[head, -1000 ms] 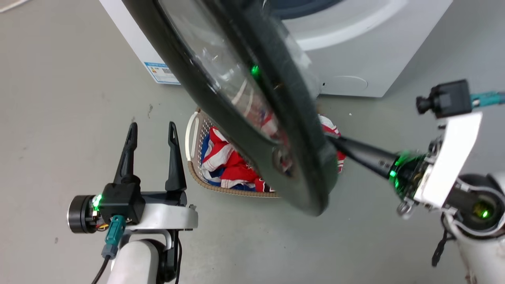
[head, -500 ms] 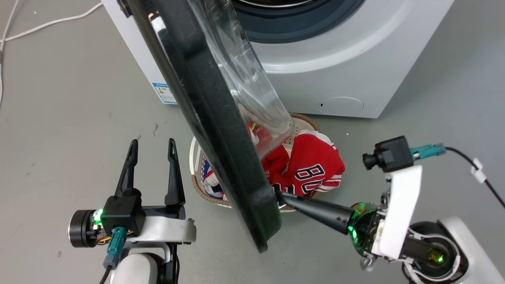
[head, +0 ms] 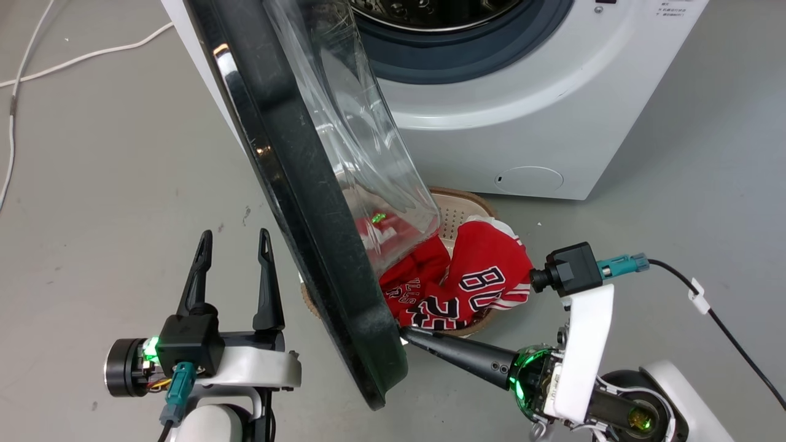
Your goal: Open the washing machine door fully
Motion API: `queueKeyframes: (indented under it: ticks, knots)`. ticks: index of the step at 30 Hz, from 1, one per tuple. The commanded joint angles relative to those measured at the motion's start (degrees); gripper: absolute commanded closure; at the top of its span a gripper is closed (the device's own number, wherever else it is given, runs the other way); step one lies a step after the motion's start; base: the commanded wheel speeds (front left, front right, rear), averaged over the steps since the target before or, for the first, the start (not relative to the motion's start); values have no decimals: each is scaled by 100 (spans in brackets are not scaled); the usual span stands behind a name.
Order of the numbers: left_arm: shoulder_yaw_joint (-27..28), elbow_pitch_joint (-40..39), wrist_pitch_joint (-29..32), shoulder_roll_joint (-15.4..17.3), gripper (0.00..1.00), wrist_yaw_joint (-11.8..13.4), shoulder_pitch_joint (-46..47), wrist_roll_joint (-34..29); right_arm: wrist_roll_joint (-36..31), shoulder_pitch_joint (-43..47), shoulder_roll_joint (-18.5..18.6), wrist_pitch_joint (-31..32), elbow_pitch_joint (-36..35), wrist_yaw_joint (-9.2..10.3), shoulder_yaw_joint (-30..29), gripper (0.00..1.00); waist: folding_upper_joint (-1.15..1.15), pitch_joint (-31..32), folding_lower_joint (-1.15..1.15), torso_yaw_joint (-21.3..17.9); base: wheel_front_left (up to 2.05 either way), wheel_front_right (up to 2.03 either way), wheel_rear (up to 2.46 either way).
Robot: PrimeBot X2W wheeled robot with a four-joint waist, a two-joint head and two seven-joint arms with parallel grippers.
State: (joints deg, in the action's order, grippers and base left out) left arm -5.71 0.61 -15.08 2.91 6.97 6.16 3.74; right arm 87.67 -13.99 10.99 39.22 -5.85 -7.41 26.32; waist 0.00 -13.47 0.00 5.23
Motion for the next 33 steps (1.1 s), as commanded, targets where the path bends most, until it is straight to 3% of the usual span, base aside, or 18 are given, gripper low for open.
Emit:
queueKeyframes:
  ticks: [1, 9, 19, 20, 21, 22, 23, 27, 33]
  knots:
    - [12, 22, -14, -5, 0, -20, -62, -20, 25, 75, -38, -31, 40, -14, 28, 100, 0, 20, 0, -6, 0, 0, 0]
    - [73, 88, -14, -5, 0, -29, -242, -44, -42, 334, -15, -657, 133, -14, -310, 100, 0, 310, 0, -63, 0, 0, 0]
    - [183, 91, -14, -5, 0, -49, -519, -47, 32, 945, -245, -2316, -274, -14, -1588, 100, 0, 715, 0, -190, 0, 0, 0]
    - [196, 92, -14, -4, 0, -50, -547, -46, -25, 1002, -240, -2457, -279, -14, -1680, 82, 0, 748, 0, -209, 0, 0, 0]
    - [222, 92, -14, -5, 0, -50, -631, -54, -204, 1170, -240, -2904, -315, -14, -1931, 0, 0, 838, 0, -254, 0, 0, 0]
    - [234, 90, -14, -4, 0, -50, -651, -52, -350, 1216, -203, -3098, -318, -14, -2017, 0, 0, 865, 0, -267, 0, 0, 0]
    - [257, 90, -14, -5, 0, -56, -725, -45, -1151, 1311, 24, -3813, -314, -14, -2114, 0, 0, 938, 0, -302, 0, 0, 0]
    - [274, 82, -14, -5, 0, -41, -796, -44, -2745, 1369, 314, -5097, -18, -14, -2014, 0, 0, 1013, 0, -347, 0, 0, 0]
    - [297, 68, -14, -6, 0, -34, -843, -29, -4453, 1299, 25, -5441, 10, -14, -2497, 0, 0, 1074, 0, -425, 0, 0, 0]
